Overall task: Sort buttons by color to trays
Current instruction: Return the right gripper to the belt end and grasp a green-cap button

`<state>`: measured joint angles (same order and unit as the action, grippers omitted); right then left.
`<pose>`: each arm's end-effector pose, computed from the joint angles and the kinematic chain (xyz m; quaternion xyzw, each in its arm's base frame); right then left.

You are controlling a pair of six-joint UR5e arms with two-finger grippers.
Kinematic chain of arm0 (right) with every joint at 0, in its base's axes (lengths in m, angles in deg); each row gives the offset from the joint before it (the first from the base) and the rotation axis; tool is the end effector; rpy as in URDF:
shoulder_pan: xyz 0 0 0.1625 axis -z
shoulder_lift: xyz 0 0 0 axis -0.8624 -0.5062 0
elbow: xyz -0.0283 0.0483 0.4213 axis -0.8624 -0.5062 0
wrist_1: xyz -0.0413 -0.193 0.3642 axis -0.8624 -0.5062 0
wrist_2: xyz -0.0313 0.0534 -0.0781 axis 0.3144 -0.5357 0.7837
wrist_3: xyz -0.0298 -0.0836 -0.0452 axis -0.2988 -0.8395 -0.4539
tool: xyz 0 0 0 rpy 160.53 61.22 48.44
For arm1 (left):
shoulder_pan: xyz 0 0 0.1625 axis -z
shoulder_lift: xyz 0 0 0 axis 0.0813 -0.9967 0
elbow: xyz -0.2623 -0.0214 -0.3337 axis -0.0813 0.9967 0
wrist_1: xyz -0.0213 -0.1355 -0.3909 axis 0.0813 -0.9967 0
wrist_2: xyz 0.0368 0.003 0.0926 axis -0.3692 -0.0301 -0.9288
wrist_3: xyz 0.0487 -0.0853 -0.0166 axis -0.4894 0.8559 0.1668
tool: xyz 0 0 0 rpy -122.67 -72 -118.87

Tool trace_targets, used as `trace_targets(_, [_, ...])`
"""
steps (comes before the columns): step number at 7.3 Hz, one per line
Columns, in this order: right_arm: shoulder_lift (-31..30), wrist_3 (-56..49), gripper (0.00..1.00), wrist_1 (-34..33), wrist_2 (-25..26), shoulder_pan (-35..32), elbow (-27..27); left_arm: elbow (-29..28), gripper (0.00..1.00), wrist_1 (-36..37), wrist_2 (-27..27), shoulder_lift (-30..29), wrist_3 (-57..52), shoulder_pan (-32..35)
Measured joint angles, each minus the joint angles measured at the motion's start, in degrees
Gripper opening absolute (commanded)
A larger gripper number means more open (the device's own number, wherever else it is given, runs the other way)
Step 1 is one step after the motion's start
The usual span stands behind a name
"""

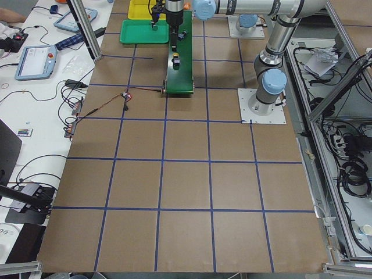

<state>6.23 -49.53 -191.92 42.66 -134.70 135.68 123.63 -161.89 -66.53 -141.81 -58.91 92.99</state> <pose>-0.0086 -0.5538 0.2761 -0.6809 0.7322 0.0045 0.0136 -0.1132 -0.4975 0.4886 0.0184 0.9994 -0.0066 0.0290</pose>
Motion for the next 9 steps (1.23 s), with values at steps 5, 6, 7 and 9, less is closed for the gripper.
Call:
trace_targets(5, [-10.00, 8.25, 1.00, -0.48, -2.31, -1.06, 13.33, 0.44, 1.00, -1.09, -0.29, 1.47, 4.92, -0.56])
trace_targets(6, [-9.97, 11.12, 1.00, -0.63, -2.32, -2.48, 13.39, -0.12, 1.00, -1.50, -0.37, 1.02, 5.24, -0.77])
trace_targets(7, [-9.70, 13.26, 1.00, -1.04, -2.24, -3.62, 13.30, -1.20, 1.00, -2.67, -0.57, 0.16, 5.37, -0.99])
trace_targets(9, [-9.38, 14.45, 1.00, -1.74, -1.84, -4.28, 13.12, -4.53, 1.00, -4.89, -0.79, -1.92, 5.78, -1.19])
